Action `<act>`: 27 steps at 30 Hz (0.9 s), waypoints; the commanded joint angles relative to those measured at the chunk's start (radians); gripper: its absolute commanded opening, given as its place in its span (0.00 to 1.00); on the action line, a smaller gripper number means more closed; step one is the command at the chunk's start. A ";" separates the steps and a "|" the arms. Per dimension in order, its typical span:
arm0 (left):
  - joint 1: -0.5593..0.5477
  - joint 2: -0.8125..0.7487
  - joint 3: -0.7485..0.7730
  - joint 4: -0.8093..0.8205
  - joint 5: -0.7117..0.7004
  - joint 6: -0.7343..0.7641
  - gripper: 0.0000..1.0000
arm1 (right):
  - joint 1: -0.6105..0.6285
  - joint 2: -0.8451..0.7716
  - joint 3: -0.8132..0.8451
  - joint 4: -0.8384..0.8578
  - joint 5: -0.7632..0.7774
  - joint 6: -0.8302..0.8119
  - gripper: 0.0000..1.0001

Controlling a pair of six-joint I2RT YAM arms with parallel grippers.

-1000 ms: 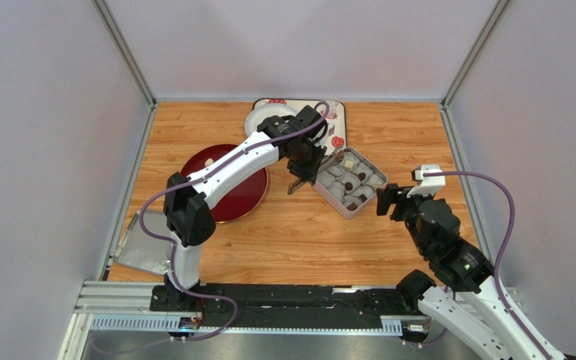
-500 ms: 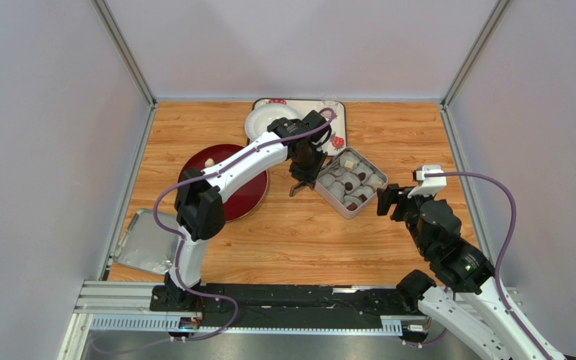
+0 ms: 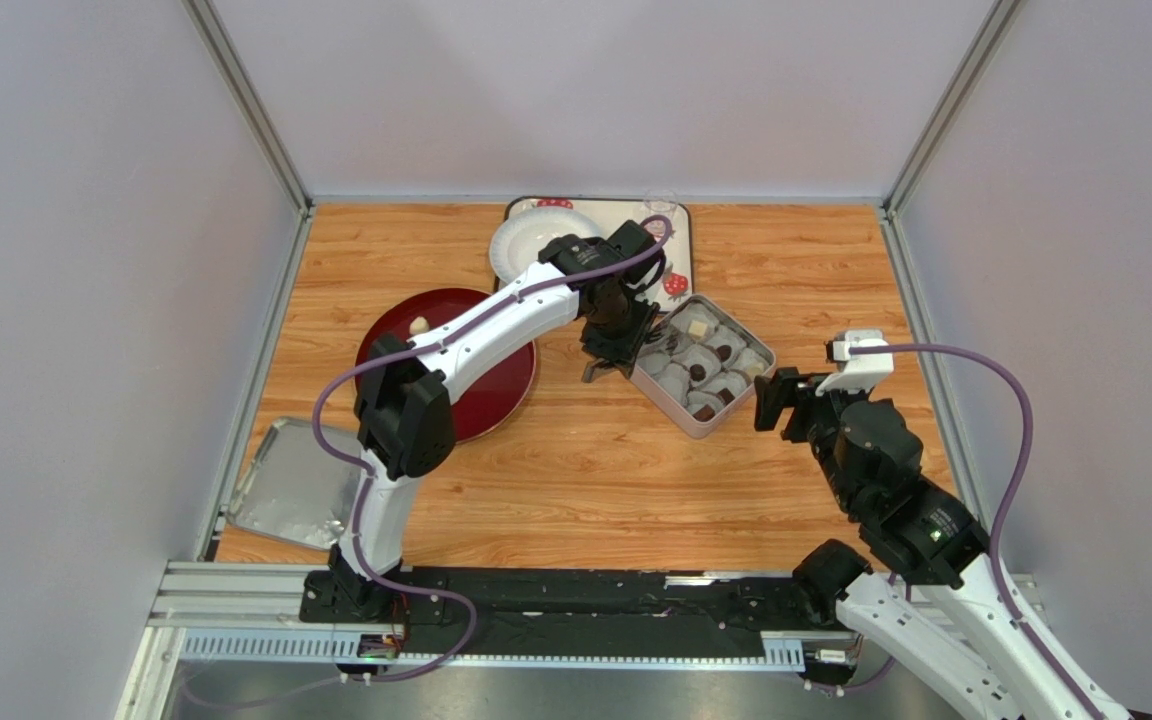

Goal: Pack the chocolate

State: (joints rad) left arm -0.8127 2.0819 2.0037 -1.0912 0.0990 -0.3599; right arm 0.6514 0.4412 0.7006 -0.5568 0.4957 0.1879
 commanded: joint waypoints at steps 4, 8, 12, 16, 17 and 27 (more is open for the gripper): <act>-0.003 0.001 0.050 -0.004 0.002 0.010 0.39 | 0.001 -0.009 0.007 0.034 0.014 0.008 0.74; -0.003 -0.005 0.063 -0.003 0.004 0.009 0.39 | 0.002 -0.009 0.007 0.032 0.012 0.012 0.74; -0.003 -0.014 0.079 0.002 -0.002 0.009 0.39 | 0.002 -0.012 0.005 0.031 0.009 0.012 0.74; -0.003 -0.013 0.090 0.008 -0.019 0.010 0.39 | 0.002 -0.013 0.005 0.031 0.007 0.010 0.74; -0.003 -0.011 0.093 0.008 -0.022 0.012 0.39 | 0.002 -0.013 0.007 0.029 0.007 0.010 0.74; -0.003 0.017 0.107 -0.006 -0.025 0.015 0.40 | 0.002 -0.018 0.007 0.021 0.009 0.010 0.74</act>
State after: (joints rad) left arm -0.8131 2.0850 2.0563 -1.0977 0.0769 -0.3599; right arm 0.6514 0.4309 0.7006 -0.5594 0.4961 0.1883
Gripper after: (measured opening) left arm 0.404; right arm 0.742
